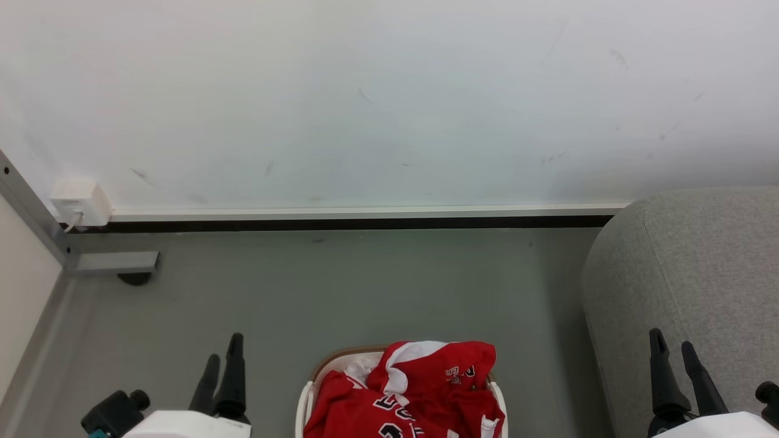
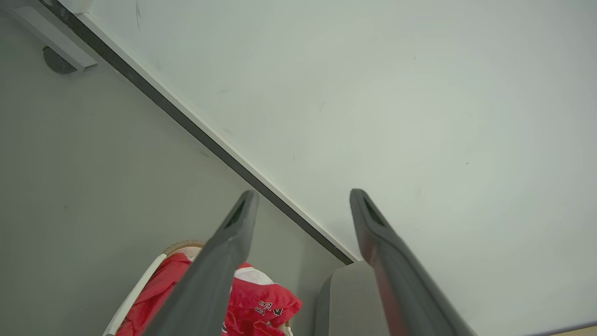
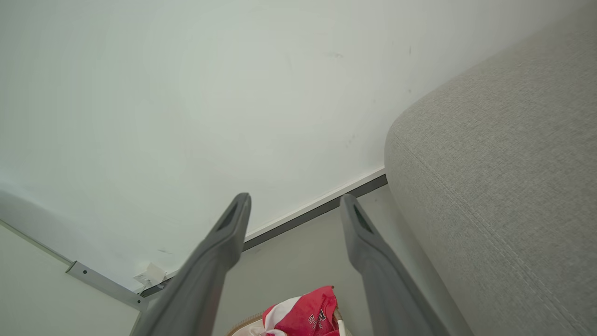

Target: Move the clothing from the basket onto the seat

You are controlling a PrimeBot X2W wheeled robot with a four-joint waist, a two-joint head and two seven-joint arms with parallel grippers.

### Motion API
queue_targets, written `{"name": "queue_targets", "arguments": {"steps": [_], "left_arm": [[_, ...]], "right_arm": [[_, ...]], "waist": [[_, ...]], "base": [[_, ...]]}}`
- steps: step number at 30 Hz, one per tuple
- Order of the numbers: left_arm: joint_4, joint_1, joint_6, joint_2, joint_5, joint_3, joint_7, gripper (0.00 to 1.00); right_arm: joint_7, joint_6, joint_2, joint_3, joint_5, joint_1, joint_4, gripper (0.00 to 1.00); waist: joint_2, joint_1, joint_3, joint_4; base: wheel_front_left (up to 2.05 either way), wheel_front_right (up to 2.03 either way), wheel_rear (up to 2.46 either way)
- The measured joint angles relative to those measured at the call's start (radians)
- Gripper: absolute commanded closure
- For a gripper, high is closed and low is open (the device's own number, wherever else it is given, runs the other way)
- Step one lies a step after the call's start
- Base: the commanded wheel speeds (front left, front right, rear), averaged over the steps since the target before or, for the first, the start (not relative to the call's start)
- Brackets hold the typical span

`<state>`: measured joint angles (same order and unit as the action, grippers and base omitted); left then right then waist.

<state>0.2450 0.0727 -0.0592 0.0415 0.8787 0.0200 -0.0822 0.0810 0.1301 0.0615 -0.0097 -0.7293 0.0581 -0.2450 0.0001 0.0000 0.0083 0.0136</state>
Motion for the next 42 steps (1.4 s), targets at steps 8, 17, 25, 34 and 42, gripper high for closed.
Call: {"name": "queue_targets", "arguments": {"steps": [8,17,25,34,42], "left_arm": [[-0.01,0.0,0.007,0.0,-0.128,0.013,-0.023,0.0],[-0.021,-0.004,0.009,0.001,-0.249,0.023,-0.051,0.0],[-0.025,-0.011,0.016,0.002,-0.347,0.033,-0.069,0.0],[-0.032,-0.011,0.022,0.002,-0.434,0.046,-0.091,0.0],[-0.028,-0.014,0.025,0.002,-0.511,0.056,-0.113,0.0]], "right_arm": [[0.026,0.0,0.0,0.005,0.108,-0.001,-0.007,0.0],[0.052,0.0,0.0,0.007,0.22,-0.005,-0.01,0.0],[0.07,0.0,0.0,0.015,0.31,-0.009,-0.013,0.0],[0.094,0.0,-0.001,0.021,0.393,-0.015,-0.016,0.0],[0.113,0.0,-0.002,0.02,0.452,-0.019,-0.019,0.0]], "waist": [[0.0,0.0,0.003,0.002],[0.0,0.0,0.005,0.006],[0.0,0.0,0.006,0.005],[0.0,0.0,0.01,0.006],[0.0,0.0,0.014,0.004]], "base": [[0.0,0.0,0.0],[0.0,0.0,0.0],[0.0,0.0,0.0],[0.0,0.0,0.0],[0.0,0.0,0.0]]}}
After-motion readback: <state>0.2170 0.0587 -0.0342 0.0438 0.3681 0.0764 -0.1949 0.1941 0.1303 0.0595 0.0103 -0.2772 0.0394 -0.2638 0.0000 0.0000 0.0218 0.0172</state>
